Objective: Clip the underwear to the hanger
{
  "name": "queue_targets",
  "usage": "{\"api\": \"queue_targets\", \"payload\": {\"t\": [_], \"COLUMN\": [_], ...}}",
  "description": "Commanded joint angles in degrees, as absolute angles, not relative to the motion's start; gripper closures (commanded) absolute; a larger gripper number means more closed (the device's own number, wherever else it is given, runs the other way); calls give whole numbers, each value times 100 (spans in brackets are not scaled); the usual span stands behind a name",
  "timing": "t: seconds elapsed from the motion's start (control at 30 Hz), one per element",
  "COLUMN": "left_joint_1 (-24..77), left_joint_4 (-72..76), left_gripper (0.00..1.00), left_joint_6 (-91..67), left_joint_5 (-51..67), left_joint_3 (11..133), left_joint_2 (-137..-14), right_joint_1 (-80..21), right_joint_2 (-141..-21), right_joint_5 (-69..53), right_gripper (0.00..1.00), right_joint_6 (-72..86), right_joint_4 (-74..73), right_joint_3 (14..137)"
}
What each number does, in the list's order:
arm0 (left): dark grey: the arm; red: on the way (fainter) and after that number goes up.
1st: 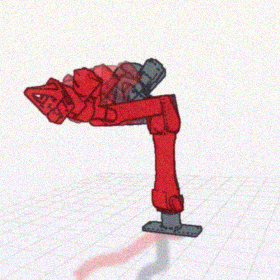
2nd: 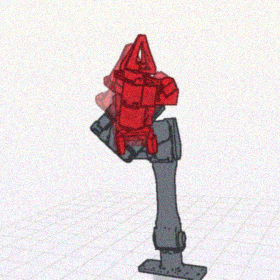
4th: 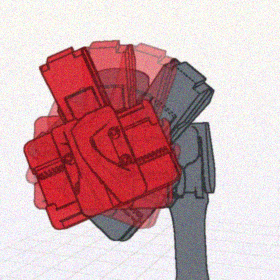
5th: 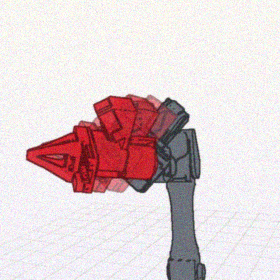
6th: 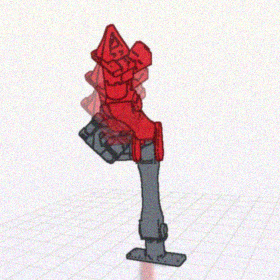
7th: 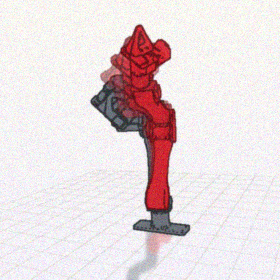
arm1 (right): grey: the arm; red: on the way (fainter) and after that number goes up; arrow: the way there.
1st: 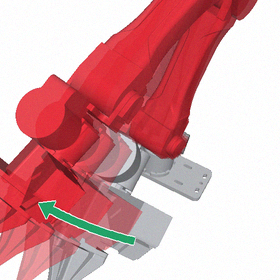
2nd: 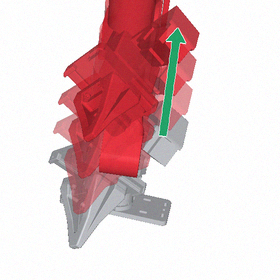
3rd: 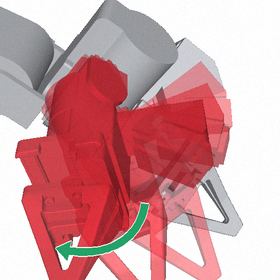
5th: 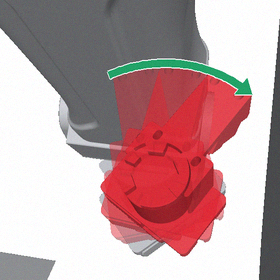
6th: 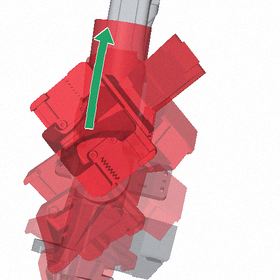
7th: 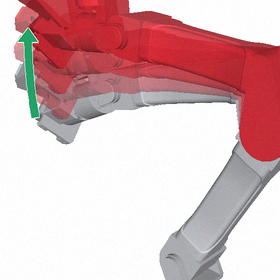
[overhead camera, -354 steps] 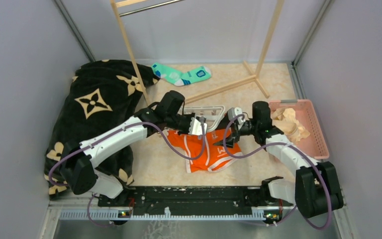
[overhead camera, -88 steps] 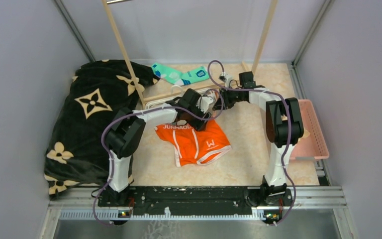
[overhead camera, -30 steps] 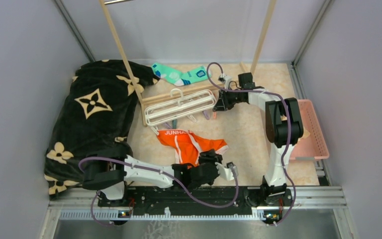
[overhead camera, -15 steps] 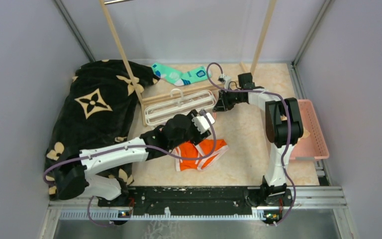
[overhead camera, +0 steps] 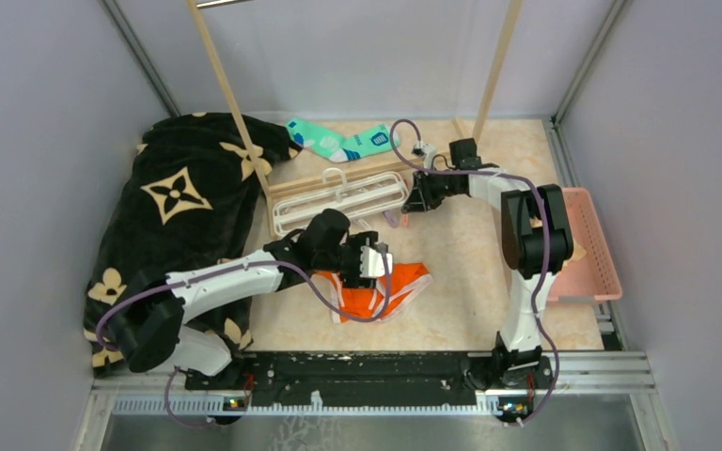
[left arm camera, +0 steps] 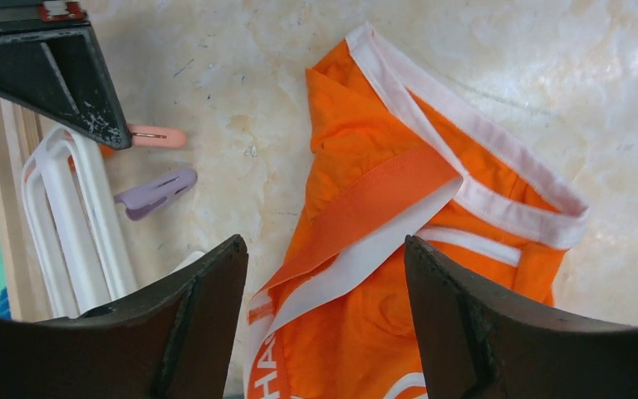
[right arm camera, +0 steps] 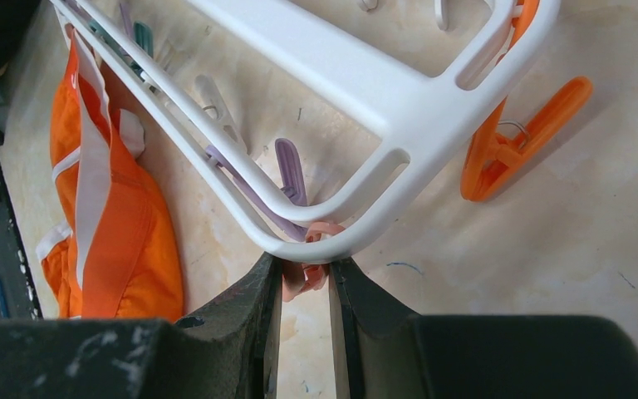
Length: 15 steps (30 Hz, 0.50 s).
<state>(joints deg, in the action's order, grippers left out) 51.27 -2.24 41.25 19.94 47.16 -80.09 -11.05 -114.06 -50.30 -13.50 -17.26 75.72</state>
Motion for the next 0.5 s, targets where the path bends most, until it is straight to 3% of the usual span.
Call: {"api": "queue_targets", "payload": {"t": [0.0, 0.47], "left_joint_1": [5046, 5076], "left_joint_4": [-696, -435], "left_gripper": [25, 23], "left_joint_6": [5611, 6484], "left_joint_5": [2353, 1960], "left_joint_3": [4794, 4529], "left_joint_2": [-8302, -8606], "right_joint_1": [-1248, -1252], "right_joint_2": [-11057, -11166], "right_joint_5": [-5252, -5278], "right_gripper": [100, 100], "right_joint_6": [-1437, -1423], "right_joint_4": [-1560, -1564], "right_joint_3": [7595, 7661]}}
